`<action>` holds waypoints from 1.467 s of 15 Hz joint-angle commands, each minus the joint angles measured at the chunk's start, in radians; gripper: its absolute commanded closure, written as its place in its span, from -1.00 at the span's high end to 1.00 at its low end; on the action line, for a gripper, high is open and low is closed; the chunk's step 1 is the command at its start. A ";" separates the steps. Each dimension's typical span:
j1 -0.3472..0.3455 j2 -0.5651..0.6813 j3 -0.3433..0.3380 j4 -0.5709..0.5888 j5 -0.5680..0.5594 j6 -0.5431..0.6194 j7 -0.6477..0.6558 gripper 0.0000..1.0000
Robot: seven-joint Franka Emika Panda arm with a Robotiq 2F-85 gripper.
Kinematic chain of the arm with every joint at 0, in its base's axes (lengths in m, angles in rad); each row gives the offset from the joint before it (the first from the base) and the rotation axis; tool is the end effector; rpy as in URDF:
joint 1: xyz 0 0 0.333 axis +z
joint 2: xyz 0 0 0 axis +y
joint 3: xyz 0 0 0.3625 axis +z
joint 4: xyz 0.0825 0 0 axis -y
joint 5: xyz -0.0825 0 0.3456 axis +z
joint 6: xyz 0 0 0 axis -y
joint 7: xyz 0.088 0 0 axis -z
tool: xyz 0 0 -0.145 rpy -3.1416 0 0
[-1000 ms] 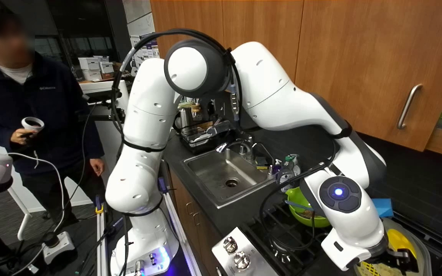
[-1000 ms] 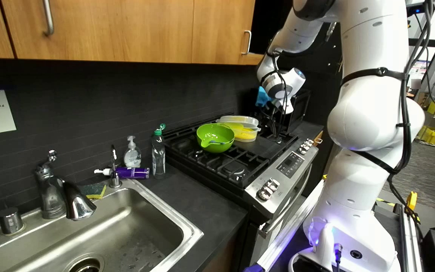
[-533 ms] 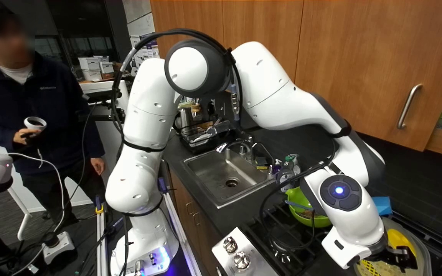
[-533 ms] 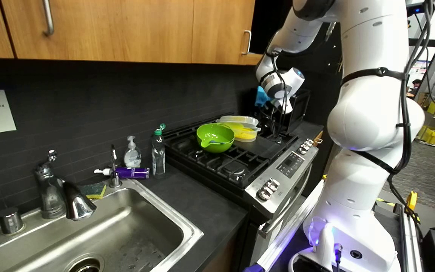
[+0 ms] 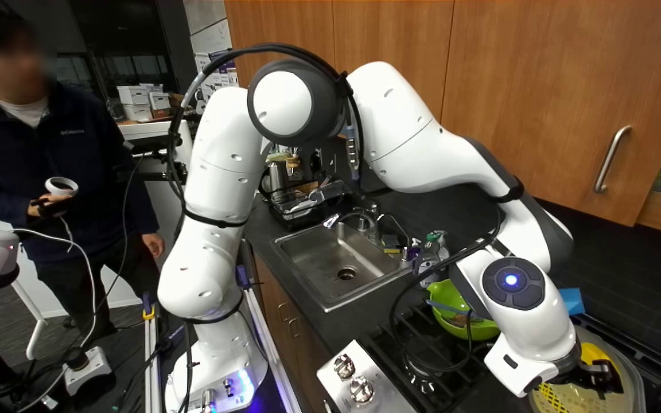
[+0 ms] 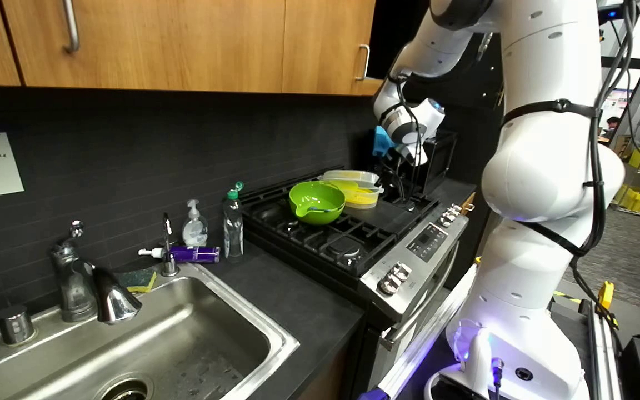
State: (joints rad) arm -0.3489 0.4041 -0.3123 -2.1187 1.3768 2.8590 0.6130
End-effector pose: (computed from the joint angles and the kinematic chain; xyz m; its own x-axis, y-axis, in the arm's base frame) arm 0.4441 -0.3900 0.2877 -0.7098 -0.6279 -0.3193 -0.4666 0.7587 -0.4547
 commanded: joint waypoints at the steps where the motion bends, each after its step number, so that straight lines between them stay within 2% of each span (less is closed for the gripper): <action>1: 0.022 0.005 0.000 0.017 -0.045 -0.002 0.002 1.00; 4: 0.077 0.004 -0.003 0.029 -0.177 0.020 0.088 1.00; 7: 0.129 0.011 -0.025 0.053 -0.316 -0.006 0.243 1.00; 10: 0.147 0.018 -0.038 0.069 -0.392 -0.042 0.369 1.00; 14: 0.106 0.021 -0.013 0.072 -0.418 -0.060 0.429 1.00; 22: 0.044 0.033 -0.007 0.076 -0.397 -0.078 0.433 1.00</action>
State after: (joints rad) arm -0.2892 0.4318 -0.3244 -2.0563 0.9816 2.7988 1.0271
